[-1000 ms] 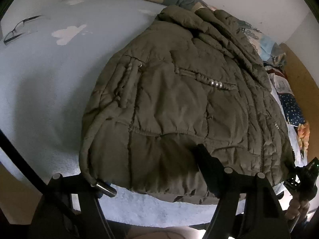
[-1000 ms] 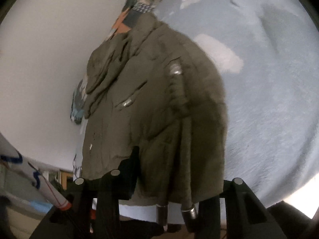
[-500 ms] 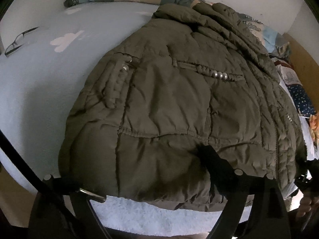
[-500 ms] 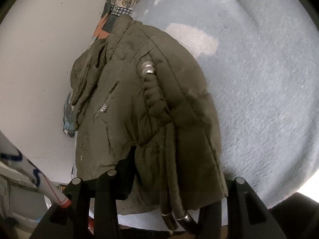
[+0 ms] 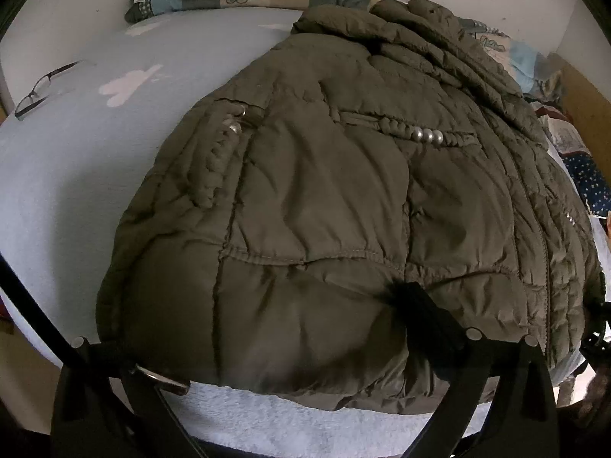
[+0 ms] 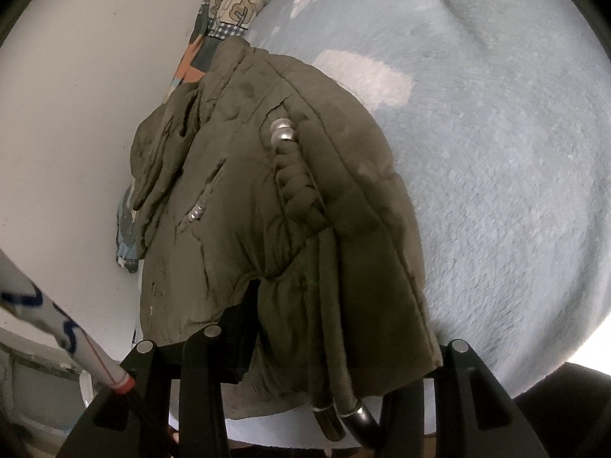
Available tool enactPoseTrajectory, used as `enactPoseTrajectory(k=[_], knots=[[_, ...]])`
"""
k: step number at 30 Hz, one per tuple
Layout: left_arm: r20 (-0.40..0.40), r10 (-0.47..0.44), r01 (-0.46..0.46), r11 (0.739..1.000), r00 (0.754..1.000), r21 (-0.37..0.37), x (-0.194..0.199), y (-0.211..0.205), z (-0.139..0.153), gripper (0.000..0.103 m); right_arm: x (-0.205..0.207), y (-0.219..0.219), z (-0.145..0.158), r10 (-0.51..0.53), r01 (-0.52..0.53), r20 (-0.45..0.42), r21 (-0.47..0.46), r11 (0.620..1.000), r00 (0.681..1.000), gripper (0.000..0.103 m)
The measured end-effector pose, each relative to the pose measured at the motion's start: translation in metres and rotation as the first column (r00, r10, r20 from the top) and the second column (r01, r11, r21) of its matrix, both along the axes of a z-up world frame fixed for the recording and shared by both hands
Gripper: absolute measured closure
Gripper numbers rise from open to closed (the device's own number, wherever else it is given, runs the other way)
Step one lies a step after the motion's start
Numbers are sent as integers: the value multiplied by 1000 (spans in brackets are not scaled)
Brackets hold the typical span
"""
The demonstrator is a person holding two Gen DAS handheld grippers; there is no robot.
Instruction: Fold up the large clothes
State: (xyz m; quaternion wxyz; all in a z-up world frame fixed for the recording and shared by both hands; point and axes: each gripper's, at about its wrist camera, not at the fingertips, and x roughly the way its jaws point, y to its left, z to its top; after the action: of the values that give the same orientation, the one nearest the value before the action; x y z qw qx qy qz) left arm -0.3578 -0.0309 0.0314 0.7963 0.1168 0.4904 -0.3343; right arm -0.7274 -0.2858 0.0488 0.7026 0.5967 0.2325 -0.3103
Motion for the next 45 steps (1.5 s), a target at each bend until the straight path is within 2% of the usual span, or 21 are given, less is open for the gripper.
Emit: enactPoseTrajectory(k=[3, 5, 8, 10, 11, 13, 14, 16, 19, 22, 26, 30, 38, 45], knots=[[5, -4, 4, 1000, 1000, -4, 0, 1, 0, 3, -2, -2, -2, -12, 11, 16, 15, 1000, 1000, 59], [14, -13, 13, 1000, 1000, -12, 0, 2, 2, 7, -3, -4, -3, -7, 6, 24, 22, 1000, 1000, 59], [44, -20, 21, 1000, 999, -18, -4, 2, 8, 20, -5, -8, -3, 8, -9, 24, 36, 999, 1000, 59], [57, -20, 22, 999, 998, -29, -5, 3, 13, 32, -5, -9, -2, 20, -20, 21, 36, 999, 1000, 60], [60, -20, 22, 999, 998, -35, -5, 3, 16, 36, -5, -9, 1, 24, -24, 17, 22, 999, 1000, 70], [68, -28, 31, 998, 997, -53, -7, 3, 21, 51, -1, -5, 11, 49, -49, 3, -31, 998, 999, 79], [83, -37, 42, 997, 996, -60, -9, 2, 24, 55, 2, -3, 17, 62, -63, -7, -60, 996, 998, 83], [135, -60, 68, 996, 989, -60, -17, 0, 32, 65, 1, -1, 27, 66, -65, 6, -100, 993, 998, 85], [242, -102, 119, 991, 965, -59, -32, -3, 47, 75, 0, 3, 46, 83, -80, 9, -173, 982, 997, 87], [311, -128, 154, 986, 942, -59, -44, -2, 58, 78, 0, 9, 62, 95, -89, 17, -231, 969, 995, 88], [334, -141, 180, 980, 932, -89, -48, 4, 69, 80, -5, 16, 84, 100, -87, 28, -306, 948, 995, 89], [350, -154, 206, 972, 924, -114, -50, 14, 84, 80, -12, 22, 95, 95, -73, 53, -323, 944, 994, 90], [343, -171, 236, 959, 924, -157, -44, 31, 117, 80, -25, 33, 121, 117, -82, 81, -355, 931, 990, 91], [333, -192, 268, 943, 923, -200, -15, 11, 164, 79, -24, 21, 155, 149, -92, 122, -385, 918, 981, 91]])
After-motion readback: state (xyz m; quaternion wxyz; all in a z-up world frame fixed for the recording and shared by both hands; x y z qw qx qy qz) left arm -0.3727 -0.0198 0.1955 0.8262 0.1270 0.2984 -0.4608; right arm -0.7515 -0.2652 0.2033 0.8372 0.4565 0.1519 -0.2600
